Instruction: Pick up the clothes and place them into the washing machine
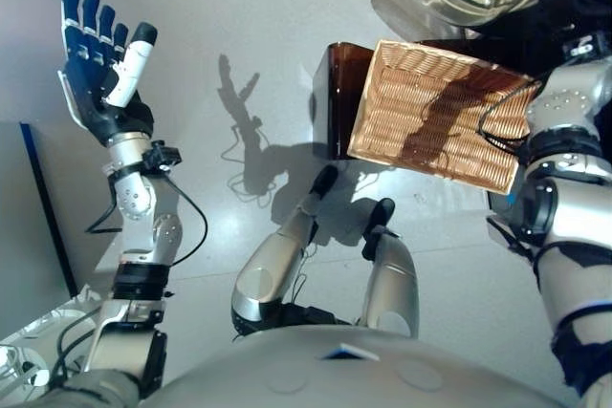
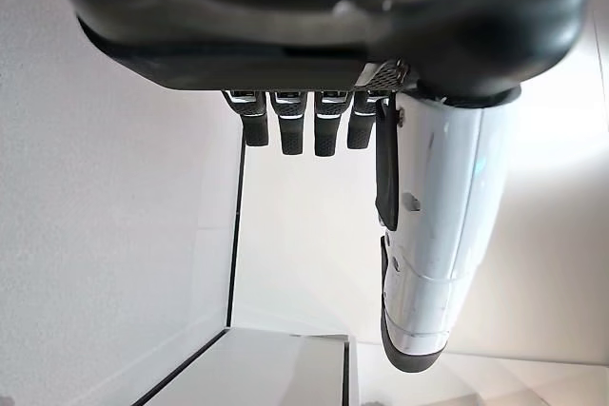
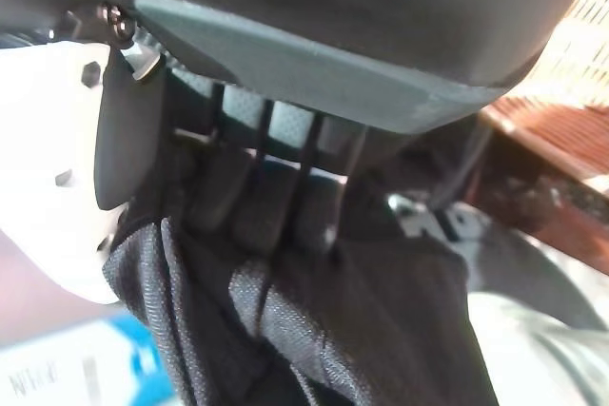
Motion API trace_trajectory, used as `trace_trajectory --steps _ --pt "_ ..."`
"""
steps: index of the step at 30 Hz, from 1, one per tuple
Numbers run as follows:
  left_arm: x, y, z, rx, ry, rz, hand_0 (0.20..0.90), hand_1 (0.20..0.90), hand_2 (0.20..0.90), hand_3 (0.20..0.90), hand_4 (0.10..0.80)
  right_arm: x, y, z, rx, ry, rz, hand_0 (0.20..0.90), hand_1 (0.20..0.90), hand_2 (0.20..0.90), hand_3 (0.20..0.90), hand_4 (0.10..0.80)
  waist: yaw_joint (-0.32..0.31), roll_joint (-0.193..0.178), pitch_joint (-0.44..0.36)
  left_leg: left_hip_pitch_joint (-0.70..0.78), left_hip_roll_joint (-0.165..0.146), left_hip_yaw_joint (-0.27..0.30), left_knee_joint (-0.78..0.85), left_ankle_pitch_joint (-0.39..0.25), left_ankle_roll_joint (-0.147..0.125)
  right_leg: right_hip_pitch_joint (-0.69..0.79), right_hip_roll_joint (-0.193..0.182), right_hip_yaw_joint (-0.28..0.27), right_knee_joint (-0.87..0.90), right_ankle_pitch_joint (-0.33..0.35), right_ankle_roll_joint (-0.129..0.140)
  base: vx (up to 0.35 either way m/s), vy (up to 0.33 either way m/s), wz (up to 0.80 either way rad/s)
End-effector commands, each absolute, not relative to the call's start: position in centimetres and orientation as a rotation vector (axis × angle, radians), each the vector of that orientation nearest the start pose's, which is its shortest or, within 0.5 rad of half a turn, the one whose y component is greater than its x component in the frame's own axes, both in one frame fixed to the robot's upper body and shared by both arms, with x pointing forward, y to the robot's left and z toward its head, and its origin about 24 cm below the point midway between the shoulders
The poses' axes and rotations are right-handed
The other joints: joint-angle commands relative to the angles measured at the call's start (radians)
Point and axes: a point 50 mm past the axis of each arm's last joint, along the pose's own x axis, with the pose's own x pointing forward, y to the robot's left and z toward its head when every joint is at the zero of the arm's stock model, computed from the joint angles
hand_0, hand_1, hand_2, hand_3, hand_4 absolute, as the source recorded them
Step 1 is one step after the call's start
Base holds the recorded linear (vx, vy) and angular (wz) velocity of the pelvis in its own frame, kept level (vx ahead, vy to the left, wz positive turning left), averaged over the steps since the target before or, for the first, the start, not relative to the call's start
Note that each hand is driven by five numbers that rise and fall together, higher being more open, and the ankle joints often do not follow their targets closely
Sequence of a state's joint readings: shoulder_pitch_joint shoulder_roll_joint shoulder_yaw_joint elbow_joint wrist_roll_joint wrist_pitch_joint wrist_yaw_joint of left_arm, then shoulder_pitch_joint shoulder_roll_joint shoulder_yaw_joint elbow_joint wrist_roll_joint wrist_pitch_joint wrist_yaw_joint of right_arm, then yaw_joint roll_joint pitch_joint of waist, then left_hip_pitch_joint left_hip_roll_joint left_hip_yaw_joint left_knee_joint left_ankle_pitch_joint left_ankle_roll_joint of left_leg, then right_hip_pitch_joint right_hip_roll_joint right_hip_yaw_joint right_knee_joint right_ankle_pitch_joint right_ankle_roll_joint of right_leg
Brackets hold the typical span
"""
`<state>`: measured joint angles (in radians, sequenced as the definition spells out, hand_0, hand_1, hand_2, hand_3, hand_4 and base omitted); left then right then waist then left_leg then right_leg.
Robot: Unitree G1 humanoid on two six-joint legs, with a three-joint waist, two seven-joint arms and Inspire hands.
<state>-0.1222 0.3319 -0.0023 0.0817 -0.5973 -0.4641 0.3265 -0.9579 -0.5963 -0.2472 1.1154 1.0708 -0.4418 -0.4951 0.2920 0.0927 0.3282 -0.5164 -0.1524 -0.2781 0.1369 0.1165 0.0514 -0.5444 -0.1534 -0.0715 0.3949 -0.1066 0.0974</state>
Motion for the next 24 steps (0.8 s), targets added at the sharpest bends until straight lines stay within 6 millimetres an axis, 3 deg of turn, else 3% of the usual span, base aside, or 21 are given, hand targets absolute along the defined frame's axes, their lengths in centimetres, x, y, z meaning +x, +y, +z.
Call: trace_trajectory --steps 1,5,9,14,24 --pt "24.7 26.4 14.3 -0.273 -0.699 0.417 0.9 0.9 0.9 0.9 0.8 31.7 -38.4 21.2 0.73 -0.684 -1.055 0.2 0.2 0.2 0.2 0.3 0.01 -0.007 -0.114 0.014 -0.04 0.053 0.044 -0.129 -0.037 0.137 -0.015 0.03 -0.089 -0.035 -0.03 0.003 0.029 -0.08" --pt "24.6 26.4 14.4 -0.269 -0.705 0.409 0.9 0.9 0.9 0.9 0.8 31.5 -38.3 22.0 0.725 -0.72 -1.062 0.2 0.2 0.2 0.2 0.3 0.007 0.031 -0.127 0.016 -0.048 0.062 0.044 -0.137 -0.035 0.122 -0.023 0.051 -0.07 -0.051 -0.031 -0.03 0.071 -0.12" --pt "24.5 25.9 14.0 -0.28 -0.69 0.383 0.9 0.9 0.9 0.9 0.8 31.1 -38.7 23.6 0.687 -0.761 -1.082 0.2 0.2 0.2 0.2 0.3 0.008 0.106 -0.131 0.004 -0.056 0.087 0.044 -0.133 -0.034 0.086 -0.036 0.088 -0.05 -0.052 -0.027 -0.042 0.106 -0.12" --pt "24.3 25.4 13.4 -0.299 -0.665 0.371 0.9 0.9 0.9 0.9 0.8 30.8 -38.9 24.5 0.644 -0.767 -1.104 0.2 0.2 0.2 0.2 0.3 0.01 0.169 -0.109 -0.034 -0.055 0.12 0.063 -0.122 -0.028 0.027 -0.027 0.122 -0.015 -0.042 -0.026 -0.06 0.062 -0.16" --pt "24.3 25.4 14.4 -0.318 -0.71 0.389 0.9 0.9 0.9 0.9 0.8 30.0 -39.4 25.3 0.628 -0.819 -1.141 0.2 0.2 0.2 0.2 0.3 -0.022 0.202 -0.051 -0.135 -0.06 0.16 0.206 -0.17 -0.03 -0.105 0.008 0.159 0.162 -0.109 -0.052 -0.038 -0.02 -0.1"
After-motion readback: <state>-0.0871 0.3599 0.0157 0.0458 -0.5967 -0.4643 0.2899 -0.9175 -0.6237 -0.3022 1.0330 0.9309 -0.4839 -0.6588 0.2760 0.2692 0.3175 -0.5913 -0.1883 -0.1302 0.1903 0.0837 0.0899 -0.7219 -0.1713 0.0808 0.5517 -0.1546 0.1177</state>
